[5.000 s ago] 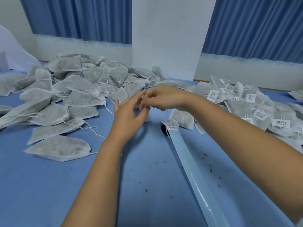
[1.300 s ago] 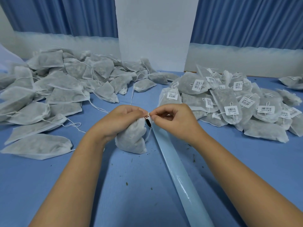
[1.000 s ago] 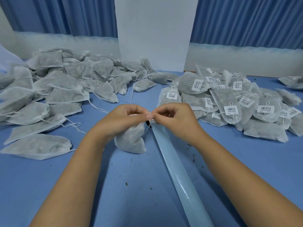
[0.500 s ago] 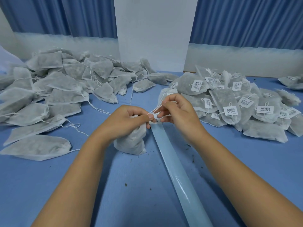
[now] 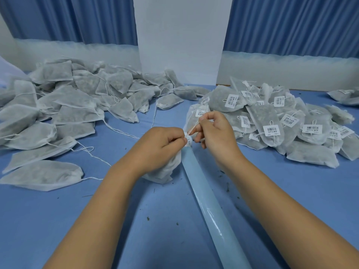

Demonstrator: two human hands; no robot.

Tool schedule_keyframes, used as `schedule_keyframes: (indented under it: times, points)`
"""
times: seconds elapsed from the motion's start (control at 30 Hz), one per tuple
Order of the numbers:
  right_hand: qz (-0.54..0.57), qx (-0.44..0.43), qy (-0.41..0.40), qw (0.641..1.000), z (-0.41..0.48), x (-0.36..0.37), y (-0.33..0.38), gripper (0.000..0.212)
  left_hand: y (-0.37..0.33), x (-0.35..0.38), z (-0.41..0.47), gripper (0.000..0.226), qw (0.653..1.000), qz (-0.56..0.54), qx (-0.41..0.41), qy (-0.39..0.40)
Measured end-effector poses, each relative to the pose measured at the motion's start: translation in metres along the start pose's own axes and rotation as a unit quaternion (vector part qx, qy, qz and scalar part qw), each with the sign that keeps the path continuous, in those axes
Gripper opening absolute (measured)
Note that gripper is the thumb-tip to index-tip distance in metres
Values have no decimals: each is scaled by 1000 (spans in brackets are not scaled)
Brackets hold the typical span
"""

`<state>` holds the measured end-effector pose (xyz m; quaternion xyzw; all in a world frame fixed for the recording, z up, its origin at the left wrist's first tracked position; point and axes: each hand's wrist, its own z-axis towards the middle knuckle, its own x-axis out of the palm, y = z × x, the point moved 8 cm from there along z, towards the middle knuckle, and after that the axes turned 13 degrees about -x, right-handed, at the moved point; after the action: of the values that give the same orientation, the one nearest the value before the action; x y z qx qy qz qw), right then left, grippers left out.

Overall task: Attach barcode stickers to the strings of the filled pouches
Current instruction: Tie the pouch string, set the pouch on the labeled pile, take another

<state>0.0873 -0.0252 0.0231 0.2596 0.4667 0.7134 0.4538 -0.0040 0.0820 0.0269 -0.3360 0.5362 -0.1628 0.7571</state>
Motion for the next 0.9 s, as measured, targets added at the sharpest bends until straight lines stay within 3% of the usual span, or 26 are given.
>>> schedule_keyframes:
  times: [0.33,0.43,0.53,0.73,0.9]
  points:
    - [56,-39,-27,997,7,-13,9,12,40,-14,6,12,983,-130,-123,35]
    - [43,-87,15,995,5,-6,19,11,62,-20,8,12,957,-194,-214,2]
    - [4,-143,84,986,-3,9,29,14,74,-26,9,15,947,-185,-257,-43]
    - [-119,-195,191,955,-23,41,29,11,67,-37,5,10,896,-351,-251,-101]
    - [-156,-202,220,942,-29,50,23,3,57,-38,2,5,842,-478,-227,-102]
